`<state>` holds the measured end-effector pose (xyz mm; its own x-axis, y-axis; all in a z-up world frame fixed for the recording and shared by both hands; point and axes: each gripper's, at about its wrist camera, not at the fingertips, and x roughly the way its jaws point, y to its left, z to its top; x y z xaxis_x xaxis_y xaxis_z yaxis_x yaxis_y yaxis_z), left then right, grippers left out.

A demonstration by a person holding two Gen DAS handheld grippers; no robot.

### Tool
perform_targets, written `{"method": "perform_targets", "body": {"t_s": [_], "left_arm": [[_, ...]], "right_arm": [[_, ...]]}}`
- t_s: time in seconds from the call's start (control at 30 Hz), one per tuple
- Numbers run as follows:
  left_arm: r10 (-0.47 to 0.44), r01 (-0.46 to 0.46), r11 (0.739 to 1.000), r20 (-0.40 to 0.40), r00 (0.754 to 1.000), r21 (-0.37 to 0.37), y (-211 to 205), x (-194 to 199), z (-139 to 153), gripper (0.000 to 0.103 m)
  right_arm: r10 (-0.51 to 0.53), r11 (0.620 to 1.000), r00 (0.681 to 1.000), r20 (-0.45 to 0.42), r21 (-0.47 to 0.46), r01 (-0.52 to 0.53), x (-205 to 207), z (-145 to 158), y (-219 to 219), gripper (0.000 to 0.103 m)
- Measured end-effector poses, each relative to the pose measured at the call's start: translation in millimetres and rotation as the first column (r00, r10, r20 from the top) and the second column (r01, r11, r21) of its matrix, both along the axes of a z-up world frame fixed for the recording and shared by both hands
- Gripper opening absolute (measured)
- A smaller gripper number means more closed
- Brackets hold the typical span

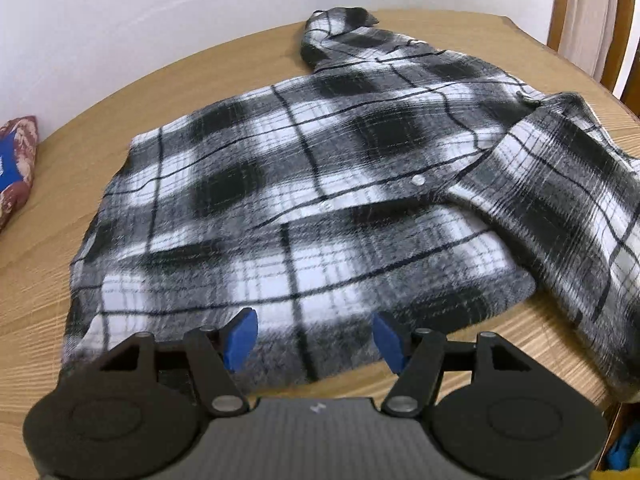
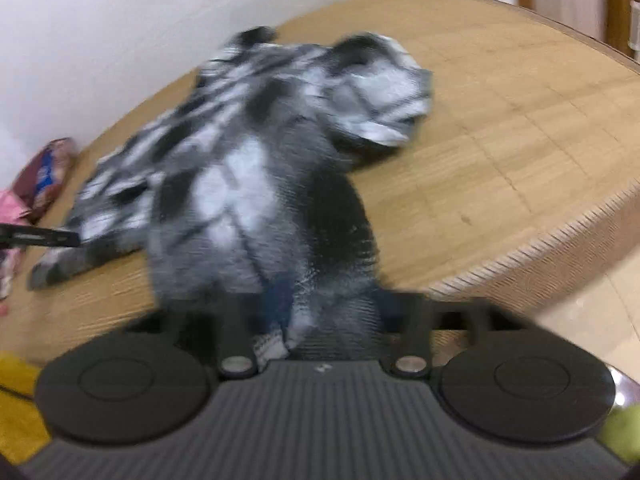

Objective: Fold clothes
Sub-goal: 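Grasp a sleeve cuff with the right gripper and lift it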

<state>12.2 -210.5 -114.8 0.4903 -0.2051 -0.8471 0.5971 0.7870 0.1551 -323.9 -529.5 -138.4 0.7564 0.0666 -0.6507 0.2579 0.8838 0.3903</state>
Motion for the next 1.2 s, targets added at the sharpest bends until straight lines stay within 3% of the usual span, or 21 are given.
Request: {"method": "perform_targets", "body": {"t_s": [0.13, 0.3, 0.43, 0.7, 1.03, 1.2], "left_arm": [[0.038, -0.038, 0.999, 0.008, 0.999, 0.007, 18, 5, 3, 0.066], [0.076, -0.076, 0.997, 0.007, 0.997, -0.026, 41, 15, 7, 0.067], [0.086, -0.086, 0.996, -0.003, 0.996, -0.033, 59, 28, 7, 0.067], [0.067, -0.068, 0.995, -0.007, 0.998, -0.073, 80, 54, 10, 0.067], [-0.012, 0.01, 0.996, -0.025, 1.0, -0.09, 91, 85, 1, 0.067], [-0.042, 0.038, 0.995, -0.043, 0.998, -0.09, 91, 97, -6, 0.067]], "right_arm": [[0.045, 0.998, 0.991, 0.123, 0.042, -0.05, 14, 42, 5, 0.016], [0.085, 0.991, 0.956, 0.28, 0.079, -0.112, 41, 97, 9, 0.016], [0.067, 0.981, 0.934, 0.352, 0.148, -0.126, 76, 126, 9, 0.016], [-0.063, 0.951, 0.919, 0.39, 0.301, -0.062, 151, 154, 7, 0.016], [-0.183, 0.954, 0.901, 0.392, 0.291, 0.067, 181, 167, 33, 0.017], [-0.268, 0.933, 0.888, 0.375, 0.331, 0.141, 202, 166, 37, 0.017]]}}
